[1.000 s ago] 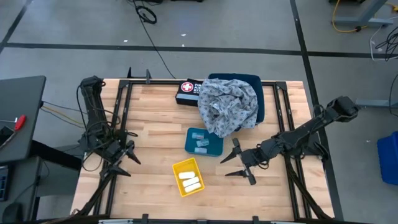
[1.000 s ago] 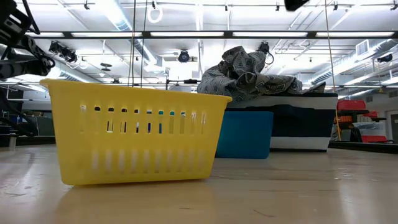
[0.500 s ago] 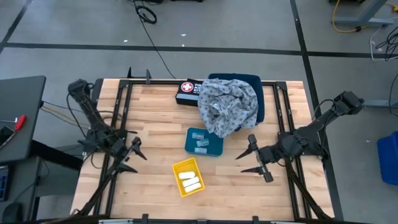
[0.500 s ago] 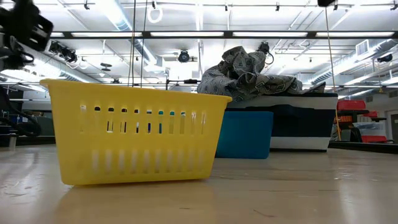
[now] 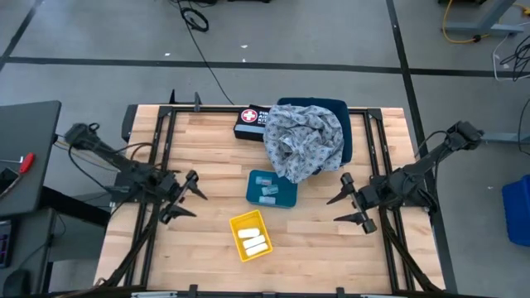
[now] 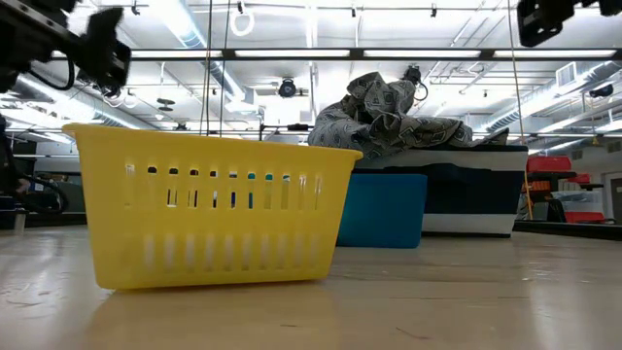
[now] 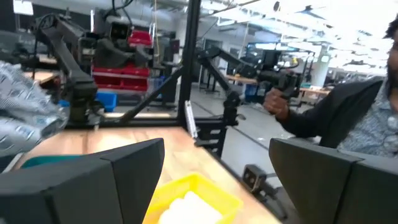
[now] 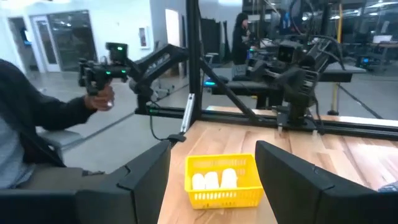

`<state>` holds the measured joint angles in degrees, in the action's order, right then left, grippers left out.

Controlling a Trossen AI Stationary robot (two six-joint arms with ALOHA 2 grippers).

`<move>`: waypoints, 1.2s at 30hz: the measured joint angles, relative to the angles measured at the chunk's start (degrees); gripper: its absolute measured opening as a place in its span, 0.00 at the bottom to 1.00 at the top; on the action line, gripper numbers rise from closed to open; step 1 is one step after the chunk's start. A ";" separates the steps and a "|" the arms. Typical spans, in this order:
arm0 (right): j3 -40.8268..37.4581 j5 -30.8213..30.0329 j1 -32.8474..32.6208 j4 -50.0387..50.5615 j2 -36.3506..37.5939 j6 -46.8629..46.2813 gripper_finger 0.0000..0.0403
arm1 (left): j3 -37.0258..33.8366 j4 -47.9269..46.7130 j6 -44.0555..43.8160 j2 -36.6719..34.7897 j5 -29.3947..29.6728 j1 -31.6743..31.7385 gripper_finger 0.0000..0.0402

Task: Pick & place medical supplies in basket/bin
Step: Return to Home Position

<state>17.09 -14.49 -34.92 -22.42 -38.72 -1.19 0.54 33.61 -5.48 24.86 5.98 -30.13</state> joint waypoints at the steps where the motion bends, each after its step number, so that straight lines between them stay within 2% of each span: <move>1: -0.62 0.60 0.00 0.49 1.34 -0.14 0.61 | 0.00 -0.66 -0.28 -0.18 -1.69 1.98 0.73; 4: -2.99 2.60 0.00 2.29 5.53 -1.04 0.61 | 0.00 -2.33 -0.54 -1.38 -6.40 7.10 0.73; 12: -12.54 2.98 0.00 3.10 20.22 -1.29 0.61 | -0.02 -8.06 -0.85 -7.86 -14.67 16.94 0.73; 15: -15.16 6.36 0.00 6.55 26.51 -1.50 0.61 | -0.02 -10.13 -1.12 -10.10 -17.36 19.58 0.73; 18: -16.60 11.71 0.00 10.99 32.08 -1.65 0.61 | -0.02 -11.86 -1.40 -11.71 -18.72 21.43 0.73; 22: -16.60 12.79 0.32 16.68 37.91 -1.22 0.61 | -0.02 -12.97 -1.65 -12.23 -18.74 22.82 0.73; 28: -16.60 11.65 5.45 18.95 38.45 1.00 0.61 | -0.04 -13.22 -1.94 -12.23 -18.73 23.52 0.73; 36: -16.60 15.09 18.83 20.97 38.44 2.08 0.61 | -0.04 -13.52 -1.14 -12.21 -18.50 23.50 0.73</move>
<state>0.49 0.60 -16.08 -1.44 -0.27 0.89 0.49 20.10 -6.62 12.64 -12.51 -6.63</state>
